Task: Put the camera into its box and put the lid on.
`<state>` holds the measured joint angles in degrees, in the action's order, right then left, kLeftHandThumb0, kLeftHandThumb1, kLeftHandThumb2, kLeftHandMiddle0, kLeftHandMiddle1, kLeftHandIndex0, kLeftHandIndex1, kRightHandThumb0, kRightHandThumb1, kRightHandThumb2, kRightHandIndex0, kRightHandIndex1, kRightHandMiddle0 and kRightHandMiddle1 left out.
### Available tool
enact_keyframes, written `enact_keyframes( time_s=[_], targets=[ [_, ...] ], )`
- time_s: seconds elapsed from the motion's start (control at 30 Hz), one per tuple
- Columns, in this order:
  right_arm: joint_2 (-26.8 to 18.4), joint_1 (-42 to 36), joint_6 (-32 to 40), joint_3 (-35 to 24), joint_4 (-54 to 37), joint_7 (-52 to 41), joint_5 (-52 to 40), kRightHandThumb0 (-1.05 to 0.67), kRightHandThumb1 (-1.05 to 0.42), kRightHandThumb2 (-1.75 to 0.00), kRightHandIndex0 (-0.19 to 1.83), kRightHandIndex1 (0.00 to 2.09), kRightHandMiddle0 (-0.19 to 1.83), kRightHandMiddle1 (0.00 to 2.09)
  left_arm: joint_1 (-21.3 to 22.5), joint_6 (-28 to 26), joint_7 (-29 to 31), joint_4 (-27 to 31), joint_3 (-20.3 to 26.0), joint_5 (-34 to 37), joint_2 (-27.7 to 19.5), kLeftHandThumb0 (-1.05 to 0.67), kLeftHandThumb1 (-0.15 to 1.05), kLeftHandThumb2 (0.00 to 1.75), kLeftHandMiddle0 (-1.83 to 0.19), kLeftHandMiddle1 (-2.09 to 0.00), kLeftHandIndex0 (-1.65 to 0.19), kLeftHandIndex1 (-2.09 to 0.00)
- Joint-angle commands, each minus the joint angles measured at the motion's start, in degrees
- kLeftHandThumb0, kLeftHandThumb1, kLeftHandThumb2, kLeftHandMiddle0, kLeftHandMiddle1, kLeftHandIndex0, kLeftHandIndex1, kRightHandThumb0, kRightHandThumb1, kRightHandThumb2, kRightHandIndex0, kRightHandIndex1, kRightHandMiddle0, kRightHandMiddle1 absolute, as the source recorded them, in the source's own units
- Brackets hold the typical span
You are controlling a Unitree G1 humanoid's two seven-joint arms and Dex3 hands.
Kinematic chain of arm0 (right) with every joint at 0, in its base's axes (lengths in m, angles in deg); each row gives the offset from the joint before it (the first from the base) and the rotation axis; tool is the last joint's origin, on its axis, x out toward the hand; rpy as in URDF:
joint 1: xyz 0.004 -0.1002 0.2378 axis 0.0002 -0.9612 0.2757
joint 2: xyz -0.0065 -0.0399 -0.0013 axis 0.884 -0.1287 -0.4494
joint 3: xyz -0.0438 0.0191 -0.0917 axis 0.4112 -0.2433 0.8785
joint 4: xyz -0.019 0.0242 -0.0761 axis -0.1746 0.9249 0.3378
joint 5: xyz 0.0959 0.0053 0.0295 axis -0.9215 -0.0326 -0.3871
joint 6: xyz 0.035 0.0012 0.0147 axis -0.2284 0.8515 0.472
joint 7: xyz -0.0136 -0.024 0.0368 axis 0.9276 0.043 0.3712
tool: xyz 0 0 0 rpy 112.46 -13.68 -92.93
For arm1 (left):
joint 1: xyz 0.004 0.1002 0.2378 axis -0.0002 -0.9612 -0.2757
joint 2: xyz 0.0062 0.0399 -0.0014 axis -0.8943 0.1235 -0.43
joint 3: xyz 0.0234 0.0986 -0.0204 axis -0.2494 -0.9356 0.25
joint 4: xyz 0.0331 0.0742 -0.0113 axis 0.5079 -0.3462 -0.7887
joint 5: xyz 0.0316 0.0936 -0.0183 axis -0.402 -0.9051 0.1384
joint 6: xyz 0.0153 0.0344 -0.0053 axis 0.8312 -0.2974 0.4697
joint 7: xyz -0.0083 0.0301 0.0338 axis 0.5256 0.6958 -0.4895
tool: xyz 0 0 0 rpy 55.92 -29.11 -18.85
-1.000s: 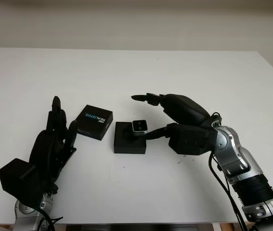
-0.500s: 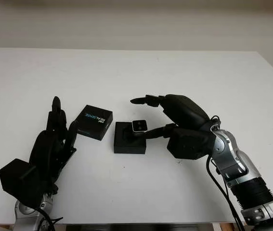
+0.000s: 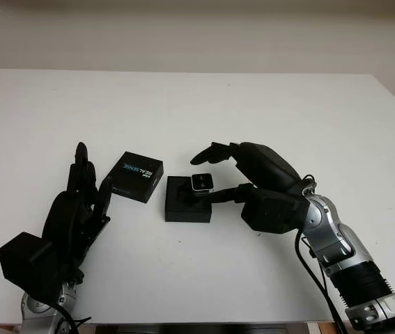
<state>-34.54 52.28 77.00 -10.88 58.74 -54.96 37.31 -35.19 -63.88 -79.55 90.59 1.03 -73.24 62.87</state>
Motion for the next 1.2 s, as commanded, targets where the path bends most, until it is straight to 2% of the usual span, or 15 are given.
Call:
enact_keyframes(
  time_s=[0.0,0.43,0.7,1.17],
  targets=[
    [0.07,-0.18,-0.02,0.23,0.35,0.22,0.04,-0.55,-0.82,-0.05,0.27,0.98,0.39,0.75,0.21,0.41,0.06,0.32,0.02,-0.15,-0.36,-0.75,1.05,0.47,0.19,0.00,0.19,0.00],
    [0.30,-0.35,-0.46,0.87,1.67,0.99,0.33,-0.56,-0.83,-0.06,0.21,1.17,0.40,0.79,0.37,1.03,0.23,0.03,0.31,0.11,-0.42,-0.76,1.05,0.46,0.19,0.00,0.19,0.00],
    [0.14,-0.16,-2.57,1.67,3.26,3.19,1.59,-0.47,-0.84,-0.06,0.22,1.22,0.46,0.83,0.30,0.89,0.36,0.18,0.32,0.10,-0.72,-0.77,1.05,0.45,0.19,0.00,0.19,0.00],
    [-0.39,-0.07,-6.24,1.84,4.81,5.90,3.02,-0.38,-0.92,-0.06,0.29,1.17,0.56,1.13,0.27,1.29,0.54,-0.02,0.30,-0.02,-0.81,-0.76,1.05,0.45,0.19,0.00,0.19,0.00]
  ],
)
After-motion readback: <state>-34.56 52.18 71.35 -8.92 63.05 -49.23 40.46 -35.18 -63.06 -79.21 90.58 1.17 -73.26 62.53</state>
